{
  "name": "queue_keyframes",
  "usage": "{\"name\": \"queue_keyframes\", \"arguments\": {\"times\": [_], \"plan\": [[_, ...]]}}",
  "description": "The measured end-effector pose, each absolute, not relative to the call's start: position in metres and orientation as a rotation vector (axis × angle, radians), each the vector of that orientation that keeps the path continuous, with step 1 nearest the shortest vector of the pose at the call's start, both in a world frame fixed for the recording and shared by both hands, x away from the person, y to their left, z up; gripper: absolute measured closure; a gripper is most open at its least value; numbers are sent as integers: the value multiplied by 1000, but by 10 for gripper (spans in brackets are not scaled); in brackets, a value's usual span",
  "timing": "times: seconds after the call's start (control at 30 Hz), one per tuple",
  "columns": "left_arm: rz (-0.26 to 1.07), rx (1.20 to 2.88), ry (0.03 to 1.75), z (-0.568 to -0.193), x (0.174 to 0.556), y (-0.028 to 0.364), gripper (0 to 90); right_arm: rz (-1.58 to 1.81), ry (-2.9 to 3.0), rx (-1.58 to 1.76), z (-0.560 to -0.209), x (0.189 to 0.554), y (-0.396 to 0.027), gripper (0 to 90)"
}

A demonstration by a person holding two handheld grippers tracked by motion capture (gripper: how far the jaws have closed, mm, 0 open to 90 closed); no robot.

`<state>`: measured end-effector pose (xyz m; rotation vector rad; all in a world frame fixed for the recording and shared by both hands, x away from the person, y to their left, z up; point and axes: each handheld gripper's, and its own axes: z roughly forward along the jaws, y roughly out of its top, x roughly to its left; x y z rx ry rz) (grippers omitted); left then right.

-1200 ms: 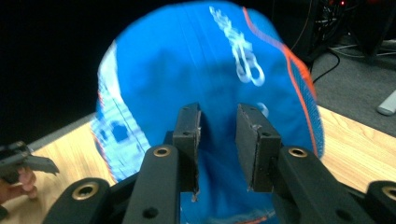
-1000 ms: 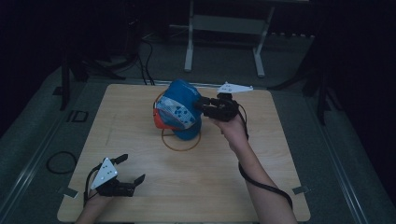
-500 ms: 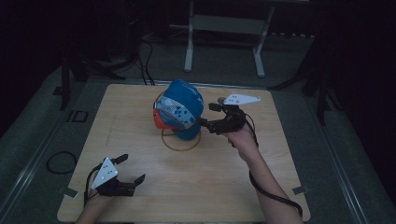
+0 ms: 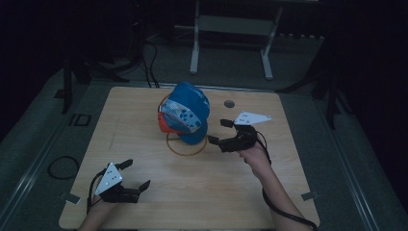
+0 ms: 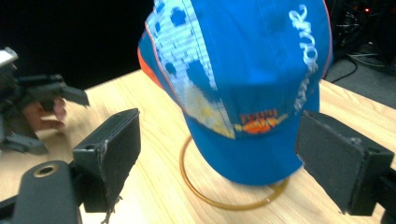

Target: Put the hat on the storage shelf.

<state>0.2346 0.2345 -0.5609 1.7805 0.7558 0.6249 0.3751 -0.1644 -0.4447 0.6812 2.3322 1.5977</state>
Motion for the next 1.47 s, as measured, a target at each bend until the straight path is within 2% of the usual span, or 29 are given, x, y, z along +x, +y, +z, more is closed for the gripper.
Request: {"name": "queue_keyframes", "arguments": {"times": [0.53, 0.97, 1.47], "plan": [[634, 1783, 755, -561, 234, 235, 32, 1600, 2371, 665, -487, 370, -184, 144], [641, 1783, 767, -563, 236, 237, 32, 1505, 2437, 729, -537, 373, -195, 146], [647, 1787, 772, -563, 235, 239, 32, 1476, 2424, 808, -551, 376, -211, 146]]}}
